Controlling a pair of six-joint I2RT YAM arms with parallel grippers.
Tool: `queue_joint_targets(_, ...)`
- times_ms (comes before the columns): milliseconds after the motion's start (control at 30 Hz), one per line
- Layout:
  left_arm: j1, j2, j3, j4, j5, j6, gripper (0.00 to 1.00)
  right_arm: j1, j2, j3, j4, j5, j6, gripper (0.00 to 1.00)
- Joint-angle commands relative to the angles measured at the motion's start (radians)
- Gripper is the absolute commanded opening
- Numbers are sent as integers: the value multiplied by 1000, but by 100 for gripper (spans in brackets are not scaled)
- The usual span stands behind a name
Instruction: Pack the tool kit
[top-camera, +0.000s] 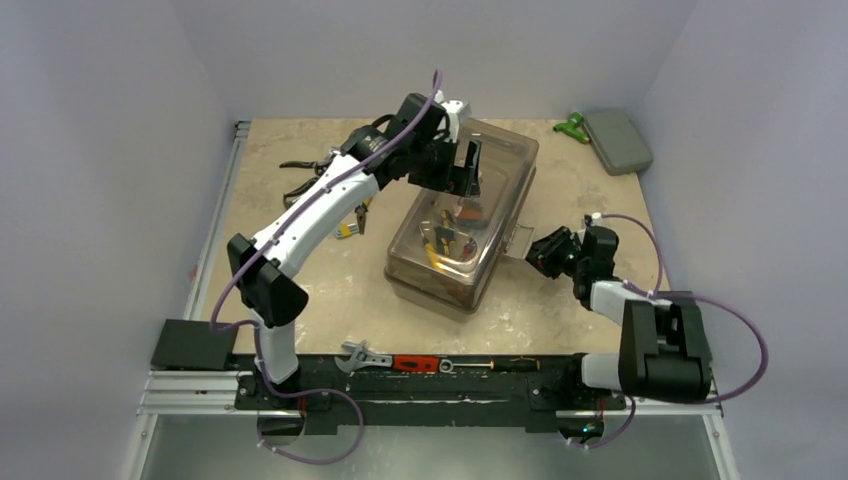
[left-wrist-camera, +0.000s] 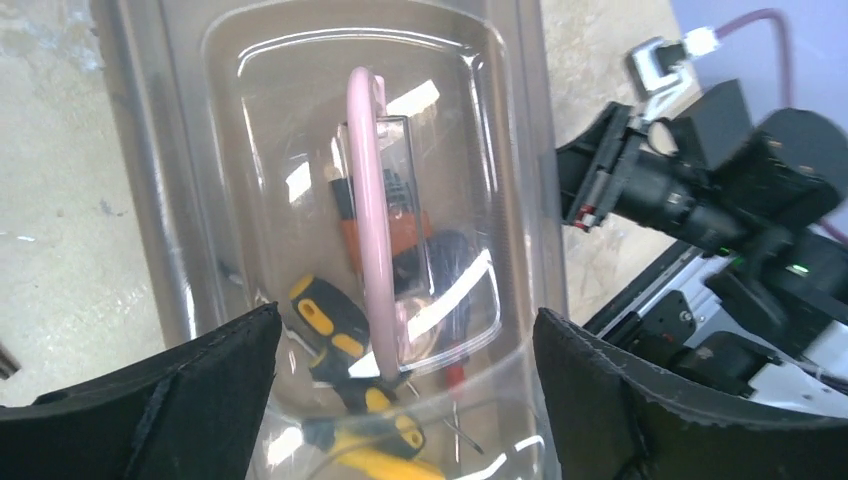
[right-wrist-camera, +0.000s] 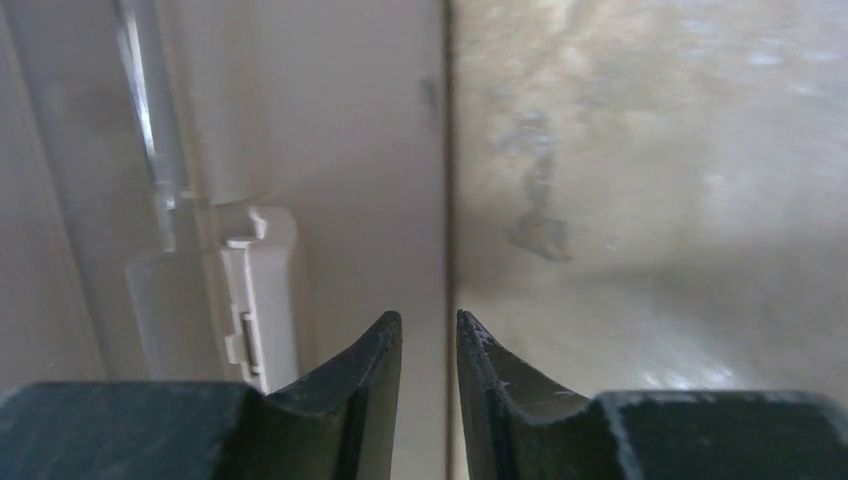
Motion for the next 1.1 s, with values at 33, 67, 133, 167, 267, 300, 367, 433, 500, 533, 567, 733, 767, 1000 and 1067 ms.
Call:
queue_joint_targets(33,49,-160,-33,2,-6,-6,97,-5,175,-28,514,-297,209,24)
queue_joint_targets(67,66,-189,-71,11,-2,-18,97,-4,208,-34,579,-314,250,24)
queue_joint_targets(133,112,-262,-181,80,16,-52,98,-6,285,-39,692,-342,305,24)
queue_joint_targets(167,135,-291,-239,116,30,-67,98,-4,322,-40,744,-351,330,24)
queue_joint_targets(267,214,-318,-372,189,98,-101,99,-5,439,-44,962,-379,440,22)
queue_joint_targets(300,234,-313,-395,209,131,-105,99,-5,484,-43,1044,-390,485,22)
queue_joint_targets(367,262,-290,-421,227,162,-112,99,-3,573,-40,1222,-407,591,20)
queue_joint_targets(433,270,-267,-439,238,176,-118,99,-3,656,-33,1397,-420,677,17)
queue_joint_targets(500,271,-256,-478,273,198,-128,98,3,688,-21,1405,-437,680,16)
queue_joint_targets(533,271,-254,-504,298,211,-136,98,6,685,-20,1402,-437,673,15)
queue_joint_targets(567,272,-256,-526,319,223,-144,98,10,679,-21,1402,-439,669,14)
queue_joint_targets(733,274,-259,-612,401,289,-180,96,16,634,-11,1401,-463,680,10)
queue_joint_targets(767,274,-261,-627,417,306,-186,96,18,623,-9,1401,-466,683,10)
queue_joint_targets(1000,274,-309,-742,514,356,-234,95,21,536,1,1382,-487,717,8)
queue_joint_targets(1067,274,-331,-786,551,368,-256,94,22,513,0,1377,-490,724,7)
